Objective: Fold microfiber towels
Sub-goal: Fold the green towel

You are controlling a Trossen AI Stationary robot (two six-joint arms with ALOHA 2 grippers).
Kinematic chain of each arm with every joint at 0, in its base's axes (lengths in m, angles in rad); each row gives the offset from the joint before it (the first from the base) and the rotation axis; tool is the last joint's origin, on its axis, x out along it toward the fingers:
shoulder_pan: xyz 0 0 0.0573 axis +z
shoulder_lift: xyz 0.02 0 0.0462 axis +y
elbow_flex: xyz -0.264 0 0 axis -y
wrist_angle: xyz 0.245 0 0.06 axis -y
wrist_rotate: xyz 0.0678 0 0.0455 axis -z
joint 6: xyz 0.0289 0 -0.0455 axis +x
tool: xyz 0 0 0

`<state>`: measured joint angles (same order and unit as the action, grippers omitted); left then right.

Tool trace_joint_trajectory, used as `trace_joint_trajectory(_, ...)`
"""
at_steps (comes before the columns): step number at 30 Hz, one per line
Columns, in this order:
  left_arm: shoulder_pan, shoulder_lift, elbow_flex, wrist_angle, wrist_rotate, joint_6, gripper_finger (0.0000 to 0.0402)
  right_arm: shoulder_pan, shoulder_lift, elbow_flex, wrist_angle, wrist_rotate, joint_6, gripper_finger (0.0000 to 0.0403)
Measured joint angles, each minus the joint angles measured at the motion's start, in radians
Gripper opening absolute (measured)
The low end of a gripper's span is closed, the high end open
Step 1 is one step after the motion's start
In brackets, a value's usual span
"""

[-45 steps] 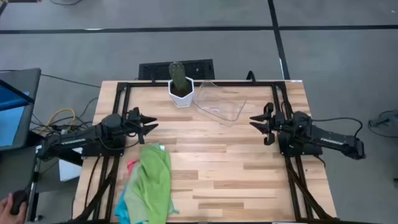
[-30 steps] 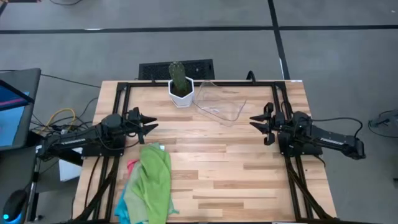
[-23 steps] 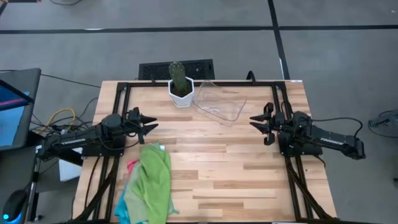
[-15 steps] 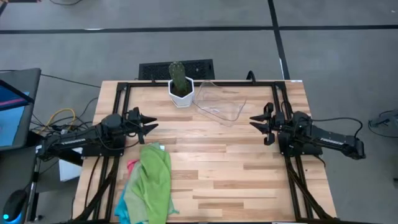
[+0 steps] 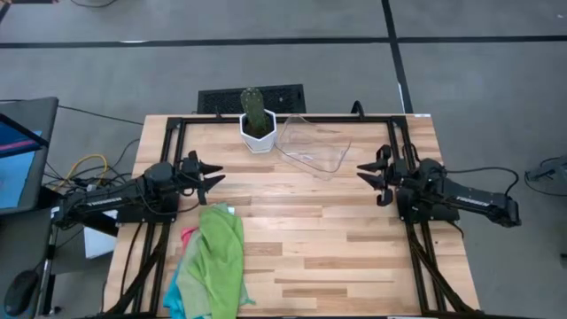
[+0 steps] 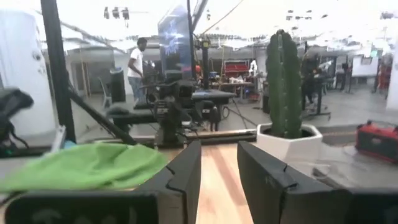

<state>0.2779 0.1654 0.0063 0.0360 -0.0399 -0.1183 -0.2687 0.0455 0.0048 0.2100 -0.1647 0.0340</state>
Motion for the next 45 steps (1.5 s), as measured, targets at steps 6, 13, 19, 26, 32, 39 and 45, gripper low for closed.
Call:
trace_joint_trajectory(6,0.000,0.000,0.000,0.013,-0.020,-0.060,0.0149,0.001,0.000,0.000,0.123,0.034,0.068,0.0129)
trace_joint_trajectory(13,0.000,0.000,0.000,0.038,-0.053,-0.196,0.0149,0.006,-0.001,0.000,0.163,0.035,0.150,0.0129)
trace_joint_trajectory(19,0.000,0.000,0.000,0.085,-0.116,-0.278,0.0149,0.006,0.000,0.000,0.159,0.035,0.150,0.0129)
trace_joint_trajectory(26,-0.006,0.006,0.039,0.263,-0.058,-0.378,0.0152,0.004,0.000,0.000,0.162,0.036,0.150,0.0129)
trace_joint_trajectory(32,-0.082,0.127,0.203,0.268,-0.044,-0.293,0.0182,-0.009,0.000,0.000,0.149,0.058,0.123,0.0133)
trace_joint_trajectory(39,-0.173,0.384,0.500,-0.062,-0.066,-0.207,0.0234,-0.009,0.000,0.000,0.065,0.088,0.115,0.0172)
trace_joint_trajectory(45,-0.195,0.638,0.787,-0.633,-0.209,-0.323,0.0243,-0.009,0.001,0.000,0.018,0.088,0.115,0.0204)
